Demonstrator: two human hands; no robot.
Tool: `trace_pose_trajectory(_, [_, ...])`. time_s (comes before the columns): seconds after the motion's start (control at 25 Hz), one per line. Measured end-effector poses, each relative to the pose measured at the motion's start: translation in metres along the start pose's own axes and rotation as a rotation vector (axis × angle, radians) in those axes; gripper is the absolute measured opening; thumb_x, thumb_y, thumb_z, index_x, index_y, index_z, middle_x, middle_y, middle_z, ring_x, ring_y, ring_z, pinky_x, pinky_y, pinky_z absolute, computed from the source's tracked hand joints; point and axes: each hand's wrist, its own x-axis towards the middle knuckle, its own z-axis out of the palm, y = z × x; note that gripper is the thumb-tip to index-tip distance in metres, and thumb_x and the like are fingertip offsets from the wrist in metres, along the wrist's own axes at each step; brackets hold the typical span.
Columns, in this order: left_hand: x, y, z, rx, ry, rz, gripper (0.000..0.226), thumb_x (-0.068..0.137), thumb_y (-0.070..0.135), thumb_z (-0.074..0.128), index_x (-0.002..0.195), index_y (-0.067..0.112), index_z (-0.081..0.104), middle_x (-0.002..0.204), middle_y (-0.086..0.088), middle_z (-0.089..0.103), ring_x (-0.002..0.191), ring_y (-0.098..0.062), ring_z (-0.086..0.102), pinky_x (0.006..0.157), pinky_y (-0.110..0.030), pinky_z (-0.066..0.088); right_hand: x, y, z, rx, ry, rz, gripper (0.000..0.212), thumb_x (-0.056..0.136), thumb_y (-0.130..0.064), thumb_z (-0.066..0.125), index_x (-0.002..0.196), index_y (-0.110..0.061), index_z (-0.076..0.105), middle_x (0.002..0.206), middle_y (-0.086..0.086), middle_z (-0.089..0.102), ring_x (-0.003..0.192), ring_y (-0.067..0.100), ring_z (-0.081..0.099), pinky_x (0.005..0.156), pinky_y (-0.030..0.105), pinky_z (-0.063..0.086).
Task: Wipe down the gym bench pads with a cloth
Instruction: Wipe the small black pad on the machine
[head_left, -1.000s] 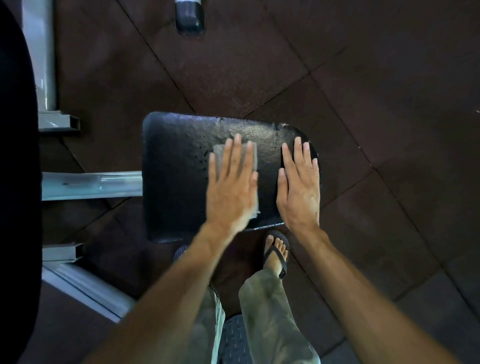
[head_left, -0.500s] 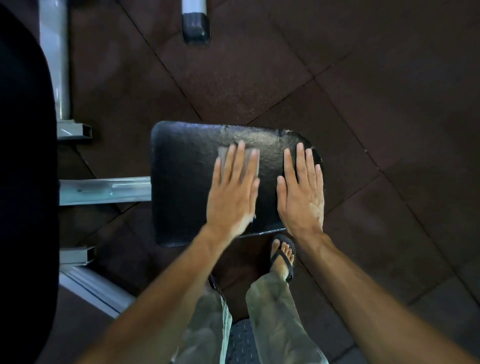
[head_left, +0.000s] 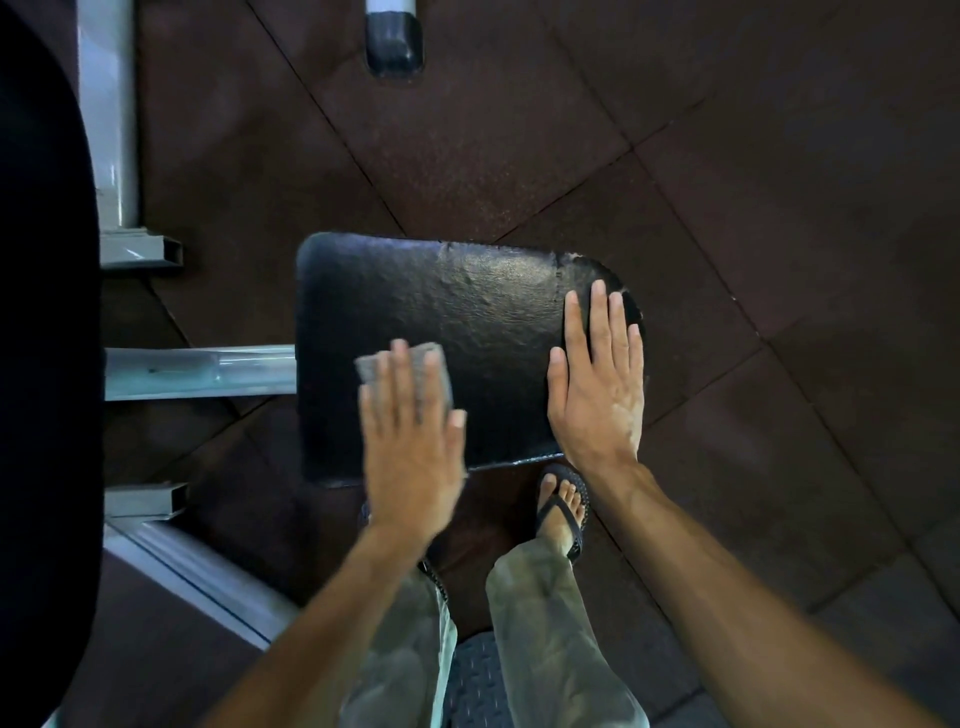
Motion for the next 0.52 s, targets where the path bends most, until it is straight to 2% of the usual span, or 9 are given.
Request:
trace_pose_trajectory(0.08, [0.017,0.047,0.006,-0.078,0.016,0.048,0.060,0.106,0.040,0.024,0.158,0.013,0.008,0.166,-0.017,0.004,0.154,-0.031,0.003,0.125,-0.050,0.011,0.000,0.002,-0.003,0.072,-0.004,-0.014,0.053,0.106,-0.031,0.028,0.156,-0.016,0.023,0.166,0.009,0.015,0.154,0.023,0.010,0.125,0.042,0.010])
trace_pose_trajectory(0.16, [0.044,0.072,0.003,-0.137,0.017,0.031,0.057,0.107,0.036,0.022,0.158,0.015,0.009,0.166,-0.014,0.004,0.155,-0.027,0.003,0.126,-0.049,0.013,0.000,0.007,-0.006,0.271,-0.027,-0.014,0.051,0.106,-0.027,0.030,0.155,-0.015,0.026,0.166,0.007,0.015,0.154,0.020,0.008,0.126,0.043,0.009])
trace_pose_trajectory(0.28, [0.052,0.057,-0.006,-0.269,-0.003,0.137,0.056,0.107,0.033,0.025,0.158,0.017,0.008,0.167,-0.007,-0.002,0.155,-0.022,-0.002,0.127,-0.046,0.008,-0.005,0.009,-0.015,0.493,-0.021,0.011,0.050,0.107,-0.023,0.034,0.155,-0.011,0.027,0.166,0.007,0.017,0.155,0.018,0.007,0.126,0.044,0.010])
trace_pose_trajectory(0.32, [0.050,0.041,-0.008,-0.272,0.011,0.153,0.056,0.107,0.033,0.025,0.157,0.019,0.008,0.167,-0.005,-0.004,0.155,-0.021,-0.003,0.127,-0.045,0.006,-0.007,0.003,-0.018,0.495,-0.010,0.005,0.050,0.106,-0.023,0.035,0.155,-0.010,0.027,0.166,0.008,0.017,0.155,0.020,0.008,0.126,0.044,0.010])
trace_pose_trajectory(0.4, [0.048,0.002,-0.008,-0.203,0.064,0.051,0.056,0.106,0.037,0.023,0.158,0.019,0.011,0.167,-0.006,-0.001,0.155,-0.022,-0.001,0.126,-0.047,0.006,-0.009,-0.020,-0.019,0.411,-0.007,-0.061,0.052,0.106,-0.025,0.035,0.156,-0.011,0.024,0.166,0.010,0.013,0.155,0.023,0.007,0.126,0.045,0.010])
trace_pose_trajectory(0.48, [0.048,-0.026,-0.008,-0.101,0.062,-0.058,0.057,0.105,0.039,0.020,0.158,0.017,0.012,0.167,-0.008,0.003,0.155,-0.023,0.001,0.126,-0.049,0.009,-0.007,-0.051,-0.011,0.308,-0.059,-0.121,0.056,0.106,-0.032,0.031,0.157,-0.014,0.016,0.167,0.010,0.007,0.155,0.024,0.001,0.126,0.045,0.007])
trace_pose_trajectory(0.52, [0.047,-0.033,-0.006,-0.060,0.059,-0.052,0.057,0.106,0.039,0.019,0.158,0.016,0.011,0.167,-0.009,0.004,0.155,-0.023,0.002,0.126,-0.048,0.010,-0.006,-0.066,-0.005,0.254,-0.086,-0.119,0.058,0.106,-0.035,0.029,0.157,-0.014,0.013,0.167,0.011,0.004,0.155,0.025,-0.001,0.126,0.045,0.005])
